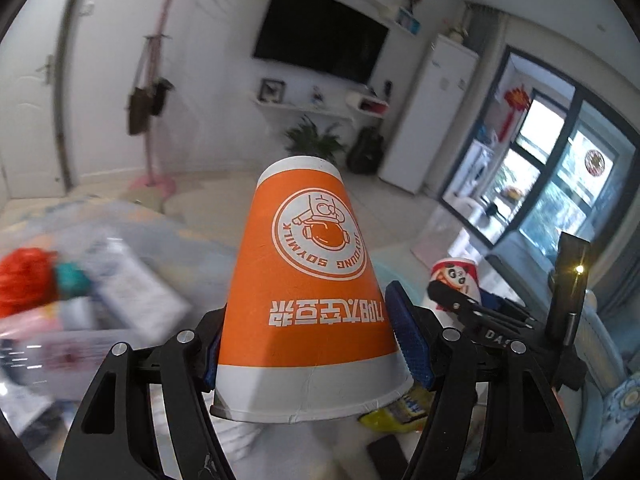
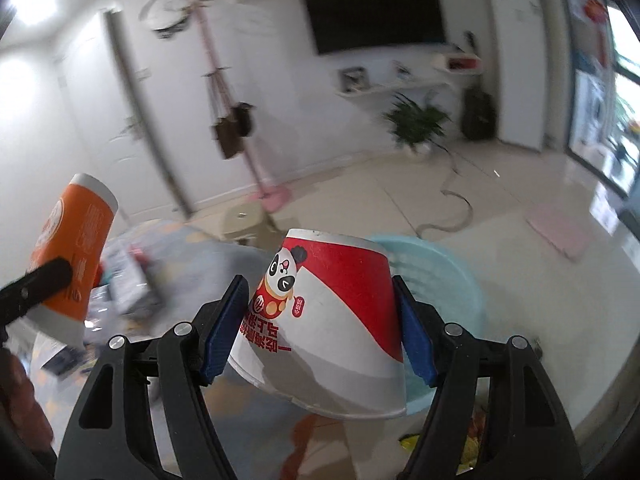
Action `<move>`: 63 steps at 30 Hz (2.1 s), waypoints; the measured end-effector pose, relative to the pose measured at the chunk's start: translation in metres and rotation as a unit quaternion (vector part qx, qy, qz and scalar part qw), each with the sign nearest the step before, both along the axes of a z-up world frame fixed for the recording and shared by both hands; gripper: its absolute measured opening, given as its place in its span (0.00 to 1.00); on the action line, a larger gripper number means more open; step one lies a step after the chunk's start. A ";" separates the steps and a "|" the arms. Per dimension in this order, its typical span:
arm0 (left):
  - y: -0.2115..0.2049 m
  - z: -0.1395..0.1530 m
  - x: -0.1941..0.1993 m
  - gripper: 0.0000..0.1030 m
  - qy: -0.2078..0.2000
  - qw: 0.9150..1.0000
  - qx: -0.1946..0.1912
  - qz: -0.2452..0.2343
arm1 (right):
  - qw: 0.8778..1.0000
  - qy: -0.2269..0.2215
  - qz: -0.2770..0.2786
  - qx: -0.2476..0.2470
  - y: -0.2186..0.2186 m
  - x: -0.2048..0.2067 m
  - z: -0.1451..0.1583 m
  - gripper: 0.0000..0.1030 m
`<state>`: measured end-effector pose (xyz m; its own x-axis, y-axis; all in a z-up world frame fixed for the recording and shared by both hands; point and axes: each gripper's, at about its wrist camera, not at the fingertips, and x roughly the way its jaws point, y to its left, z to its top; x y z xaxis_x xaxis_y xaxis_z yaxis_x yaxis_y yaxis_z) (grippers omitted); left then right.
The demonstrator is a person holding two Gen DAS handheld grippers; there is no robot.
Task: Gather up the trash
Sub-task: 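Carry both cups over the blue basket and open both tools to drop them, then grasp the white milk carton with the left tool while the right tool grasps the heart-print bag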
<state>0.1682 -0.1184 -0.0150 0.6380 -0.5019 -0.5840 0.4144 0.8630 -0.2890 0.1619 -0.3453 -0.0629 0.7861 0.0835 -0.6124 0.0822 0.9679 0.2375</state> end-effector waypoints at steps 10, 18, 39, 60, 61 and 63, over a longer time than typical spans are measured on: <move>-0.088 -0.092 0.062 0.66 0.110 0.993 0.020 -0.024 | 0.990 0.112 -0.084 0.026 -0.060 0.039 -0.091 0.66; -0.087 -0.115 0.074 0.69 0.144 0.989 0.034 -0.027 | 0.983 0.161 -0.088 0.024 -0.064 0.052 -0.130 0.68; 0.004 -0.011 -0.003 0.71 0.015 0.999 -0.018 0.030 | 0.999 0.031 0.010 -0.018 0.023 0.005 -0.022 0.71; 0.276 -0.021 -0.070 0.83 0.009 0.955 0.030 0.295 | 0.972 0.029 0.223 -0.072 0.207 -0.011 -0.042 0.66; 0.285 -0.024 -0.068 0.83 0.014 0.954 0.034 0.297 | 0.972 0.033 0.222 -0.073 0.209 -0.010 -0.046 0.66; 0.303 -0.031 -0.060 0.83 0.031 0.955 0.032 0.294 | 0.971 0.040 0.224 -0.071 0.213 -0.007 -0.052 0.66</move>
<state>0.1086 0.1849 -0.0462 0.7619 -0.0292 -0.6470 -0.1630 0.9582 -0.2352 0.1549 -0.1320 -0.1148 0.6393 0.3177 -0.7002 -0.3429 0.9329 0.1102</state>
